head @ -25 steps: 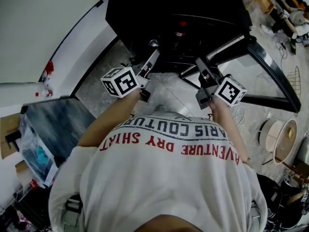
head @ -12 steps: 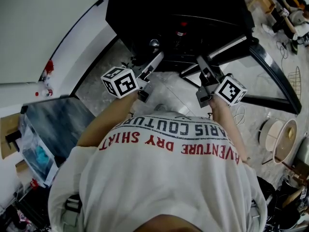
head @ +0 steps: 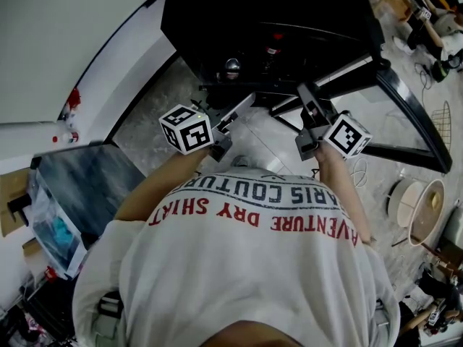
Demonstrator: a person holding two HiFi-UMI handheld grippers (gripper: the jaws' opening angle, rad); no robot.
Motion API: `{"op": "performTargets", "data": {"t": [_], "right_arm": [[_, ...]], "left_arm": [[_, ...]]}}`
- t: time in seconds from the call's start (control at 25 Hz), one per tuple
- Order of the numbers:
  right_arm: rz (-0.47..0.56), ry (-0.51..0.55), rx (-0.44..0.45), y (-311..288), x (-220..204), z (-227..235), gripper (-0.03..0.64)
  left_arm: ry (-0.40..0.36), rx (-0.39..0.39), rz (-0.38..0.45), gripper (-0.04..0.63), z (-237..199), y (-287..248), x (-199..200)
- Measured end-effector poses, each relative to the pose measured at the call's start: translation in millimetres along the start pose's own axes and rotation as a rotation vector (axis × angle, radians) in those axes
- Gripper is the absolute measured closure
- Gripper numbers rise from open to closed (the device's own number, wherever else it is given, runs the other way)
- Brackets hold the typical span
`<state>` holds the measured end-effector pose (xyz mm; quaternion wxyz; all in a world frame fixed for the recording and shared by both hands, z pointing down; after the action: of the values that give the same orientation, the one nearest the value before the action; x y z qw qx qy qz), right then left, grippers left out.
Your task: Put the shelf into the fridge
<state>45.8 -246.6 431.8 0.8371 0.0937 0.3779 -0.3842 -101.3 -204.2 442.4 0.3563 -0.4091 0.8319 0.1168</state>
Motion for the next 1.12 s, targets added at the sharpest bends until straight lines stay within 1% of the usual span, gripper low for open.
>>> {"op": "performTargets", "data": {"t": [0.16, 0.32, 0.4, 0.56, 0.64, 0.8, 0.96, 1.04, 1.12], "right_arm": [[0.001, -0.004, -0.005, 0, 0, 0, 0.482], [0.005, 0.012, 0.013, -3, 1, 0, 0.482], [0.005, 0.010, 0.008, -3, 1, 1, 0.482], [0.001, 0.014, 0.008, -4, 0, 1, 0.480], [0.001, 0.019, 0.008, -4, 0, 2, 0.477], [-0.006, -0.003, -0.009, -4, -2, 8, 0.472], [-0.005, 0.021, 0.013, -7, 1, 5, 0.466], [-0.008, 0.020, 0.004, -6, -1, 8, 0.462], [-0.022, 0.005, -0.026, -3, -6, 14, 0.445]], "left_arm": [[-0.065, -0.034, -0.053, 0.362, 13, -12, -10], [-0.079, -0.070, -0.079, 0.362, 23, -24, -15], [-0.080, -0.062, -0.081, 0.366, 23, -26, -15], [-0.078, -0.029, -0.077, 0.434, 17, -26, -15], [-0.082, -0.021, -0.079, 0.453, 15, -27, -15], [-0.080, -0.015, -0.082, 0.457, 14, -28, -15], [-0.075, -0.016, -0.085, 0.462, 13, -29, -14], [-0.072, -0.017, -0.087, 0.463, 13, -29, -14], [-0.067, -0.016, -0.090, 0.463, 13, -29, -14]]}}
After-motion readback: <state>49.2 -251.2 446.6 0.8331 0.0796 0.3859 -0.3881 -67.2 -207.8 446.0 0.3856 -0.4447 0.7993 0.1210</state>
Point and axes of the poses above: the fingertips, and each gripper's own axes: y backward along the fingers, z to its right, x out of its top, the point moved 1 cm from there along y, backward along the fingers, and after that the axes turned 3 degrees about y, right-handed, at the moved point
